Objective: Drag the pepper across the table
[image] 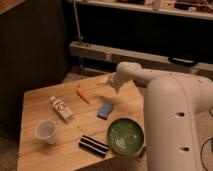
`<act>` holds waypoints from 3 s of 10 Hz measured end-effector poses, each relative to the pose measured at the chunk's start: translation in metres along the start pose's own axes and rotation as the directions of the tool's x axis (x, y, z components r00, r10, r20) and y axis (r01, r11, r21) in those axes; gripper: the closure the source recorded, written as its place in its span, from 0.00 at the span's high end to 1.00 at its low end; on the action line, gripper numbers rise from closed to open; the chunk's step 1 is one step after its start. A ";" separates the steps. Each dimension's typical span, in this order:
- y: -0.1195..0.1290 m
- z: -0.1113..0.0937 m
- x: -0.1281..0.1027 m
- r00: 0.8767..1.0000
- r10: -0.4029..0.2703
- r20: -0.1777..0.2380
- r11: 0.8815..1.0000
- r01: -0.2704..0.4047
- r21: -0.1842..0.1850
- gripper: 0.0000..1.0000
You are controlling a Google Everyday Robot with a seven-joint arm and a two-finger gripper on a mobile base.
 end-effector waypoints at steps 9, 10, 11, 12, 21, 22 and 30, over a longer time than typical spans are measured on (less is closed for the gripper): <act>0.011 -0.015 -0.010 0.989 -0.123 0.084 0.992 0.125 -0.015 0.80; 0.020 -0.021 -0.014 0.975 -0.193 0.108 0.981 0.194 0.003 0.80; 0.034 -0.022 -0.017 0.951 -0.284 0.126 0.959 0.282 0.031 0.80; 0.049 -0.019 -0.019 0.914 -0.383 0.134 0.924 0.377 0.068 0.80; 0.121 0.037 0.005 0.729 -0.684 0.022 0.729 0.682 0.063 0.80; 0.125 0.043 0.007 0.728 -0.685 0.024 0.728 0.683 0.055 0.80; 0.138 0.102 0.009 0.761 -0.648 -0.003 0.760 0.647 0.062 0.80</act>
